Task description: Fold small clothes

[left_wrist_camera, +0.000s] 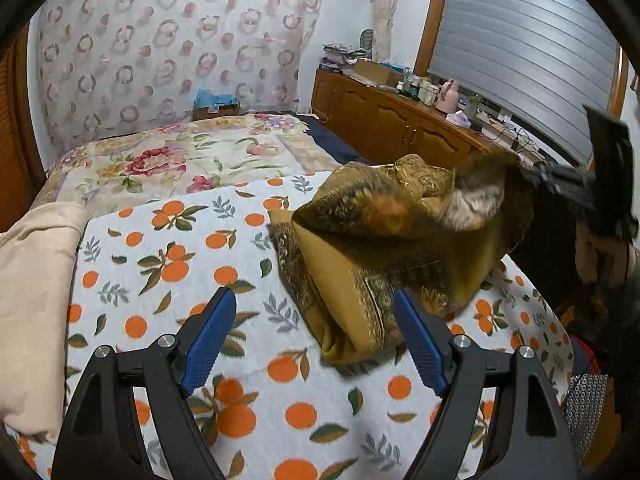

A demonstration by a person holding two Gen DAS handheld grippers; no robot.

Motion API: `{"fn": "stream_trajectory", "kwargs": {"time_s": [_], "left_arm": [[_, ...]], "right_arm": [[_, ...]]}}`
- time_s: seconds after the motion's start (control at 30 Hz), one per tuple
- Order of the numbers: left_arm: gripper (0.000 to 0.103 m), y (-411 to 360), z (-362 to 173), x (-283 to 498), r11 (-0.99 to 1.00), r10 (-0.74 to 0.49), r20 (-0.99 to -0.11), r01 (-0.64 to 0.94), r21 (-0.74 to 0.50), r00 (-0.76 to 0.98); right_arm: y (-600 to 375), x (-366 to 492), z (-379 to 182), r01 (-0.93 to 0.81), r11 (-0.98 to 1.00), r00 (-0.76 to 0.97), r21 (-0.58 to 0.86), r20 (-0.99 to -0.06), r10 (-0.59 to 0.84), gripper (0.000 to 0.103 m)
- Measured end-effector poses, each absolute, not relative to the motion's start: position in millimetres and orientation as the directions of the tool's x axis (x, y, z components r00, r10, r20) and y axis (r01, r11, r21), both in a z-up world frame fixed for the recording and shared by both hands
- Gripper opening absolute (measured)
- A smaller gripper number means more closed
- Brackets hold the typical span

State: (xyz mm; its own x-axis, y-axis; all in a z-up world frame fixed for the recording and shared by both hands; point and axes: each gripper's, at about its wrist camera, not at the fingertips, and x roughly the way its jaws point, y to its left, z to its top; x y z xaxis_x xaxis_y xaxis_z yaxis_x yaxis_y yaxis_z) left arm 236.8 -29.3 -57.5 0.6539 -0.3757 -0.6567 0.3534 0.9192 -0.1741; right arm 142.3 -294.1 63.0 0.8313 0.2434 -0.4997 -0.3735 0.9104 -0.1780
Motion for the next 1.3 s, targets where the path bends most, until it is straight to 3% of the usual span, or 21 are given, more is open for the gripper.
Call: {"fn": "stream_trajectory", "kwargs": {"time_s": [0.23, 0.3, 0.4, 0.53, 0.7, 0.8, 0.97, 1.13, 1.3], "left_arm": [[0.081, -43.1, -58.6, 275.0, 0.922, -0.363, -0.682, 0.352, -0.163, 0.635], [0.081, -48.0, -61.4, 289.8, 0.923, -0.359, -0.689, 0.349, -0.162, 0.629], [0.081, -56.2, -65.3, 310.3, 0.922, -0.356, -0.702, 0.353, -0.158, 0.617], [0.081, -63.1, -73.2, 336.7, 0.922, -0.352, -0.723, 0.353, -0.159, 0.595], [0.081, -59.3, -78.0, 354.2, 0.943, -0.298, -0.728, 0.308, -0.125, 0.618], [0.081, -52.2, -84.5, 364.0, 0.959, -0.247, -0.744, 0.265, -0.098, 0.62], [0.081, -47.3, -90.8, 366.3, 0.961, -0.244, -0.754, 0.256, -0.103, 0.61], [0.081, -46.3, -93.8, 363.8, 0.96, -0.249, -0.758, 0.255, -0.113, 0.603], [0.081, -44.0, -90.3, 352.7, 0.953, -0.279, -0.755, 0.269, -0.14, 0.594]], "right_arm": [[-304.4, 215.3, 41.4, -0.356, 0.932, 0.782, -0.07, -0.569, 0.256, 0.006], [-308.0, 229.8, 35.7, -0.314, 0.948, 0.775, -0.041, -0.588, 0.231, 0.022], [-316.4, 245.0, 38.5, -0.268, 0.964, 0.78, -0.007, -0.588, 0.213, 0.036], [-316.1, 240.8, 47.7, -0.236, 0.971, 0.797, 0.04, -0.564, 0.217, 0.044], [-314.0, 211.5, 54.5, -0.248, 0.968, 0.819, 0.049, -0.522, 0.236, 0.064], [-314.0, 200.9, 40.4, -0.256, 0.966, 0.821, 0.032, -0.52, 0.235, 0.065], [-309.8, 217.0, 10.3, -0.29, 0.956, 0.76, 0.05, -0.595, 0.261, 0.065], [-306.1, 234.0, 3.4, -0.277, 0.96, 0.75, 0.048, -0.614, 0.247, 0.065], [-314.4, 256.0, -1.7, -0.273, 0.952, 0.71, 0.138, -0.639, 0.296, 0.065]]}}
